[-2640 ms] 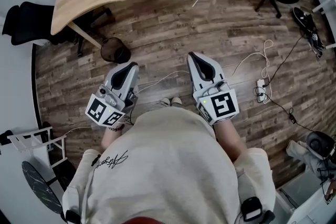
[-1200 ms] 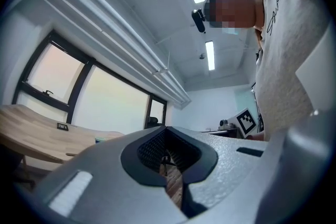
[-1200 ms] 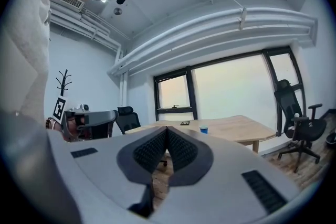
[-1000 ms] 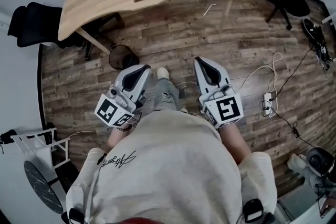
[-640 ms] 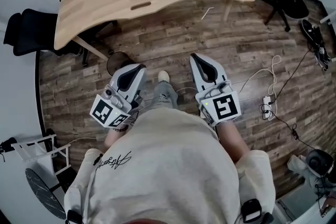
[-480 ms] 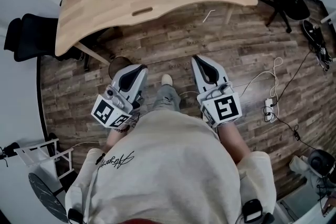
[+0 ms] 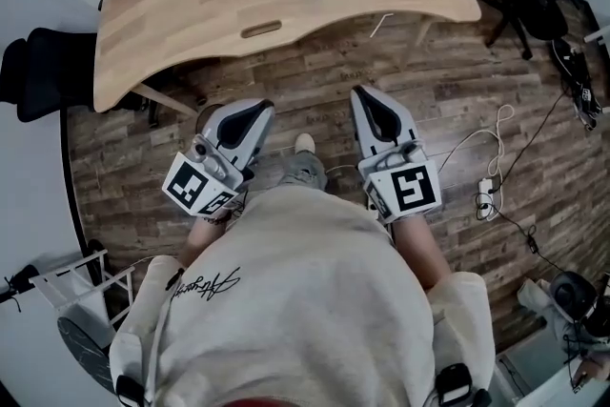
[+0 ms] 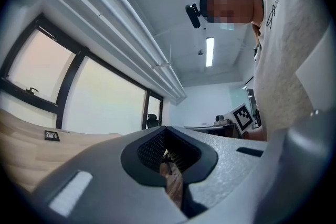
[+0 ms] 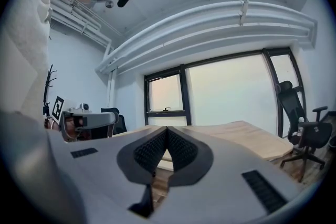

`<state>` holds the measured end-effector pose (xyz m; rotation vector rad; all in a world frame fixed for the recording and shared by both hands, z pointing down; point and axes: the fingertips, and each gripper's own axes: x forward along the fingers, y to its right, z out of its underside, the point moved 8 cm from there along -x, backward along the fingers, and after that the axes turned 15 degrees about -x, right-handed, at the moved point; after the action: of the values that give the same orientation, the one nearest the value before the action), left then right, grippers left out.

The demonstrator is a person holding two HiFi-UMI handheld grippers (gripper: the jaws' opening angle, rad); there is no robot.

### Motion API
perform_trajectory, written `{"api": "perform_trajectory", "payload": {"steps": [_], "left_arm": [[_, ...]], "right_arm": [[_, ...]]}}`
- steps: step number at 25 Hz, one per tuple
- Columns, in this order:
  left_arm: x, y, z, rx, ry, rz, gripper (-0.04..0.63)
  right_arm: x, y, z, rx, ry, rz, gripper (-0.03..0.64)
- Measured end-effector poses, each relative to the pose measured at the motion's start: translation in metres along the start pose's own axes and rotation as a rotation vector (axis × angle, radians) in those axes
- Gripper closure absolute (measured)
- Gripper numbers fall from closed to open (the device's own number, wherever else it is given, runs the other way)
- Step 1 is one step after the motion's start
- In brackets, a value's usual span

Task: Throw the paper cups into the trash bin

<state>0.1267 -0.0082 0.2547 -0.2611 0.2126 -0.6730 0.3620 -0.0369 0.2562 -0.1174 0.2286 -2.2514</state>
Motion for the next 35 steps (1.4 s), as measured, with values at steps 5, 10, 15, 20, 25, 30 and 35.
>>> {"api": "perform_trajectory", "payload": {"steps": [5,10,15,20,25,30,35], "left_arm": [[0.006,-0.033,-0.006,-0.021,-0.008,0.0,0.592],[0.018,-0.068,-0.02,-0.011,-0.002,0.009,0.592],[0.03,-0.102,-0.029,-0.01,-0.006,0.024,0.592],[0.042,-0.133,-0.036,-0.015,-0.006,0.041,0.592],[0.049,-0.161,-0.038,-0.034,-0.02,0.06,0.592],[0.059,-0.175,-0.039,-0.038,-0.032,0.08,0.592],[0.068,-0.181,-0.036,-0.042,-0.041,0.074,0.592]], "right_arm": [[0.033,0.005,0.002,0.015,-0.01,0.001,0.609],[0.068,0.015,0.005,0.016,-0.013,0.012,0.609],[0.101,0.024,0.009,0.018,-0.019,0.027,0.609],[0.13,0.034,0.011,0.029,-0.022,0.044,0.609],[0.155,0.036,0.015,0.036,-0.032,0.059,0.609],[0.167,0.038,0.017,0.037,-0.038,0.069,0.609],[0.169,0.043,0.022,0.049,-0.059,0.063,0.609]]}}
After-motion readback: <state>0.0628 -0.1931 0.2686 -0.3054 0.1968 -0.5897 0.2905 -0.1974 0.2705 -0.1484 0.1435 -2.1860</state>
